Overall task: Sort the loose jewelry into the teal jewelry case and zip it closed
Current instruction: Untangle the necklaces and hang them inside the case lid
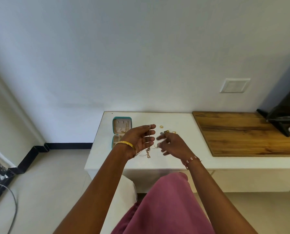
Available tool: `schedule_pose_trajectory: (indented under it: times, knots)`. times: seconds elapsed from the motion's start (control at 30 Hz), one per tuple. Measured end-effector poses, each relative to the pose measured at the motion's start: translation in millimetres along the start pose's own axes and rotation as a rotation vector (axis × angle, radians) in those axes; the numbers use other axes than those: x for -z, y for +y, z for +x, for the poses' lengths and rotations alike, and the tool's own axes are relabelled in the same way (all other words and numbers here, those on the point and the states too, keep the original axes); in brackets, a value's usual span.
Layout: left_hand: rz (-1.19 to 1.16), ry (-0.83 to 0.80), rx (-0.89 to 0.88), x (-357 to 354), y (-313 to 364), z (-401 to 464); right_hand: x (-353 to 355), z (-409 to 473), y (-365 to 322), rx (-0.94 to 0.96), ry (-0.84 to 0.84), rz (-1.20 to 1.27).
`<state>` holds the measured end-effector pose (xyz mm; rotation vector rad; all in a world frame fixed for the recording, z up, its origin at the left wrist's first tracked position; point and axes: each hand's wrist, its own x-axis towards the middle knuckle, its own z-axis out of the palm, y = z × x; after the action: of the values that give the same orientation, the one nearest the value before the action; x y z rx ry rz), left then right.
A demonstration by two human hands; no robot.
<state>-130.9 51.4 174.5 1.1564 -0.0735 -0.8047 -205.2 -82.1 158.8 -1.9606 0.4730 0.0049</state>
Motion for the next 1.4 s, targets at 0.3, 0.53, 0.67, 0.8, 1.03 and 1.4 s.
schedule_pose_trajectory:
  times: [0.3, 0.53, 0.67, 0.8, 1.03, 1.4]
  knots:
    - [0.045, -0.081, 0.019, 1.1, 11.5, -7.3, 3.4, 7.1, -18.7, 0.169, -0.162, -0.037]
    - [-0.058, 0.071, -0.013, 27.5, 11.1, -7.8, 32.4, 10.2, -7.3, 0.140, -0.204, 0.352]
    - [-0.146, 0.158, -0.047, 38.1, 9.9, -6.4, 46.7, 10.2, -3.0, 0.106, -0.135, 0.703]
    - [-0.149, 0.187, -0.051, 49.0, 7.2, -6.7, 53.0, 9.8, -2.9, 0.102, -0.073, 0.900]
    - [-0.126, 0.161, -0.027, 56.0, -6.7, -10.0, 46.4, 5.0, -21.0, 0.163, -0.120, 0.951]
    - [0.041, 0.069, -0.066, 40.5, -6.9, -12.9, 33.6, -4.3, -42.2, 0.269, -0.309, 0.889]
